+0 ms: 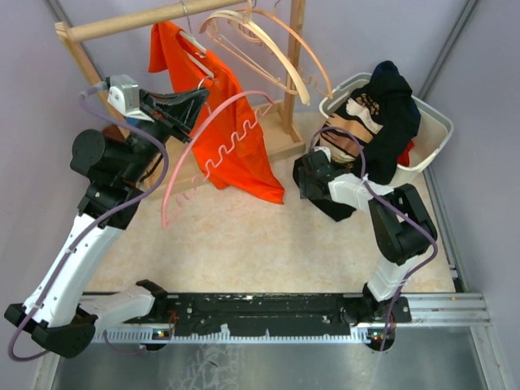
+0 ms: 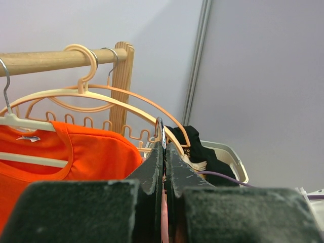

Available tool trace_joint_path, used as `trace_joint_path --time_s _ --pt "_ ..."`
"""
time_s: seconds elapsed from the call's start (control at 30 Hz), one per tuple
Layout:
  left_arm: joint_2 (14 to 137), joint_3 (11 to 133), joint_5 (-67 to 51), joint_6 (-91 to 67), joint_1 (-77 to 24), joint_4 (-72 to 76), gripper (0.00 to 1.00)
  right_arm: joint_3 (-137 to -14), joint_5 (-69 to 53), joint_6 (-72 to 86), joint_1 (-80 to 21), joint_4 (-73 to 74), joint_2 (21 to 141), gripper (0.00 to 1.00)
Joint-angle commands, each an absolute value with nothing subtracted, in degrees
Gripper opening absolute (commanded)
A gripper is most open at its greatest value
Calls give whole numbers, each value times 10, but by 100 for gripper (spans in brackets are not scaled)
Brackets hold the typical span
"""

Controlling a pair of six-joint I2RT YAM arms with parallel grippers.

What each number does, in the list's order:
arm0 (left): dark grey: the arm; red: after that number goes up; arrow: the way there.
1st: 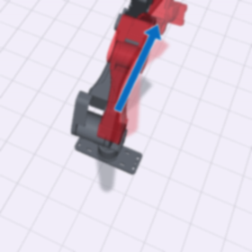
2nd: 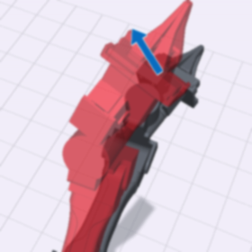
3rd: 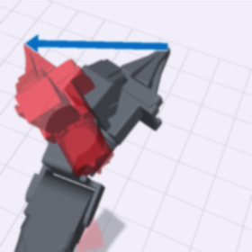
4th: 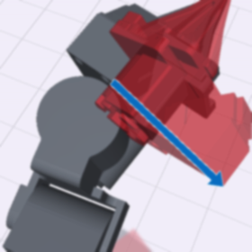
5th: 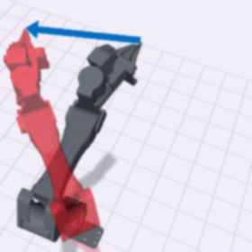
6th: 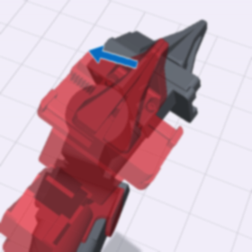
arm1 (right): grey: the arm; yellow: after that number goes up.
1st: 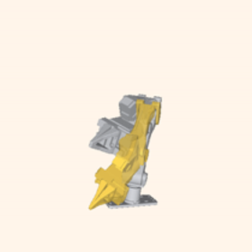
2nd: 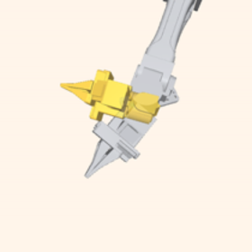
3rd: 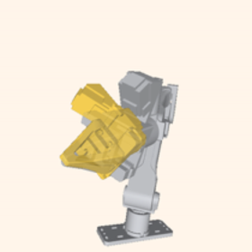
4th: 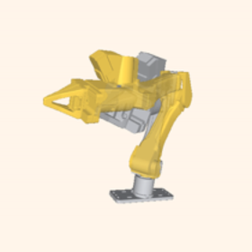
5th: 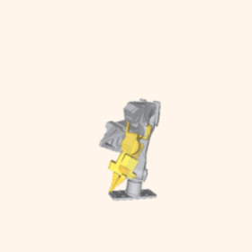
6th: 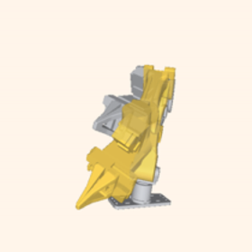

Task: Remove the t-shirt from the hanger
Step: Place the T-shirt in the bin.

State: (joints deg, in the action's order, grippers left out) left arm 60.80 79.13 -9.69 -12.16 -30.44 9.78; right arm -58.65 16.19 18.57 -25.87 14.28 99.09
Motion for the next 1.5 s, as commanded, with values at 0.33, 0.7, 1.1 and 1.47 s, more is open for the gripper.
trace_joint_path --time_s 0.33,0.7,1.1,1.47 --pt "599 795 -101 -124 -304 138 0 -589 140 192 -240 117 1013 59" --pt "598 801 -106 -126 -305 136 0 -580 111 193 -240 123 1032 24" --pt "602 806 -117 -126 -304 117 0 -630 167 167 -239 160 885 0" --pt "611 827 -131 -119 -304 82 0 -889 152 98 -115 192 818 0"
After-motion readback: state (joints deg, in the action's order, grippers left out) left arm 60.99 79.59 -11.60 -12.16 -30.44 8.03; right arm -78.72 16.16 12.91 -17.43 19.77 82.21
